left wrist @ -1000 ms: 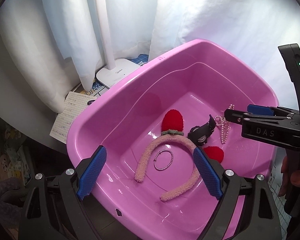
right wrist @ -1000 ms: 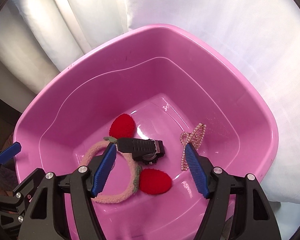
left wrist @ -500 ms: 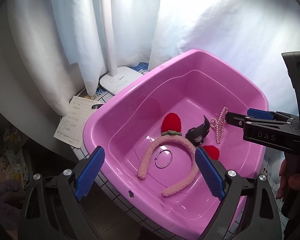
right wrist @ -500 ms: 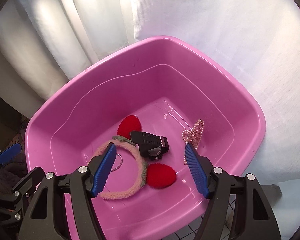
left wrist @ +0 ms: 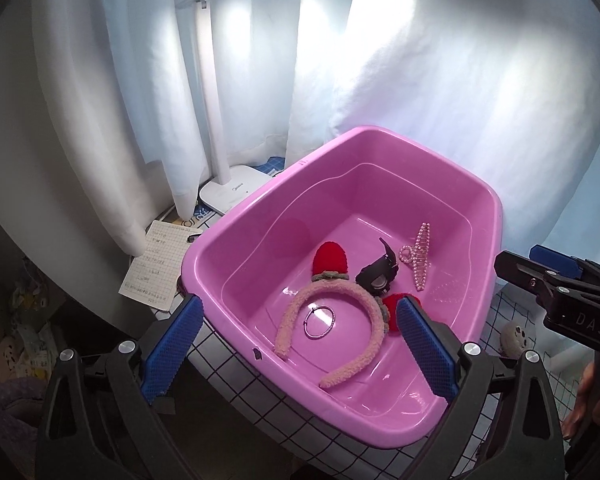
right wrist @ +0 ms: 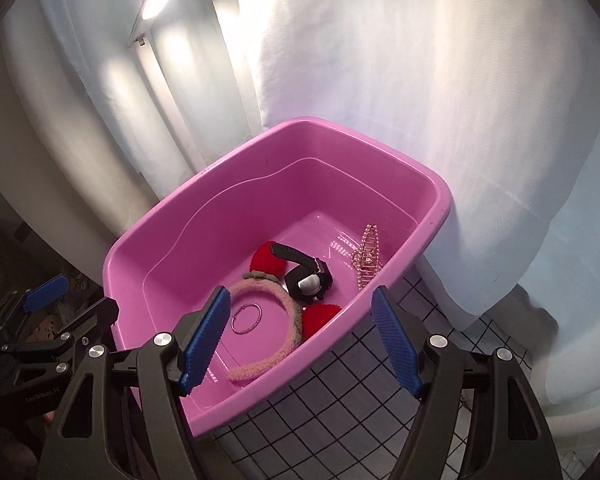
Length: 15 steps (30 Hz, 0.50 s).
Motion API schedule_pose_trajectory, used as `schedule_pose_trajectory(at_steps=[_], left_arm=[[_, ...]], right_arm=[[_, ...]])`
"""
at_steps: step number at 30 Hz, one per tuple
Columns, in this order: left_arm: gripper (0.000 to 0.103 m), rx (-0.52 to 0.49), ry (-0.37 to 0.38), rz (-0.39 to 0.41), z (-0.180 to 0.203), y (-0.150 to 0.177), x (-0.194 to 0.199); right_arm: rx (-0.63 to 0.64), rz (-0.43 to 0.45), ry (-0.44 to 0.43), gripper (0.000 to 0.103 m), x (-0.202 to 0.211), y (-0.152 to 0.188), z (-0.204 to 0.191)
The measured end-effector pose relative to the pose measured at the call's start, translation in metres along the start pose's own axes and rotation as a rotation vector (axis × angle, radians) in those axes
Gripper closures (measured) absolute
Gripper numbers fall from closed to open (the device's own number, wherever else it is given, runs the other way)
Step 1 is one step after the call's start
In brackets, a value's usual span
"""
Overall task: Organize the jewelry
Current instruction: 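Lift both tools away from the tub toward the table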
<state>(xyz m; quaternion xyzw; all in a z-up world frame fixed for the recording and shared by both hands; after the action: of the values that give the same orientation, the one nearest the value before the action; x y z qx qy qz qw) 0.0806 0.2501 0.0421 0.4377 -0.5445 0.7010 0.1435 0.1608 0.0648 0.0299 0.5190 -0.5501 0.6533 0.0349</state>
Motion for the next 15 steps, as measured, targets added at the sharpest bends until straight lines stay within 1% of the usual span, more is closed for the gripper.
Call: schedule_pose_trajectory(at_steps=[5, 9, 15], left_arm=[[0.007, -0.028, 0.049, 0.025, 0.025, 0.015, 0.022], [0.007, -0.09, 0.098, 0.026, 0.058, 0.032, 0.037], [0.007, -0.175, 0.158, 0.02, 0.111, 0.063, 0.058]], right_arm=[[-0.04, 0.057, 0.03, 0.032, 0.047, 0.037, 0.022], [-0.092, 0.089, 0.068, 0.032, 0.085, 0.075, 0.054], [-0.181, 0.088, 0.18, 0.032, 0.14, 0.138, 0.117]])
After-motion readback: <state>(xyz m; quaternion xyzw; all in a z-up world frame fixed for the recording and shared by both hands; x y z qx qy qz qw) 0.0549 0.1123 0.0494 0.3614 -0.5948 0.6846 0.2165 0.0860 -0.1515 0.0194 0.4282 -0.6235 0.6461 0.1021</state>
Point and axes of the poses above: each gripper's, at about its wrist camera, not at the fingertips, and x roughly against the way its jaws point, z to its right, y to its underside, the point moved 2 cm from there along -x, roughly the way its jaws point
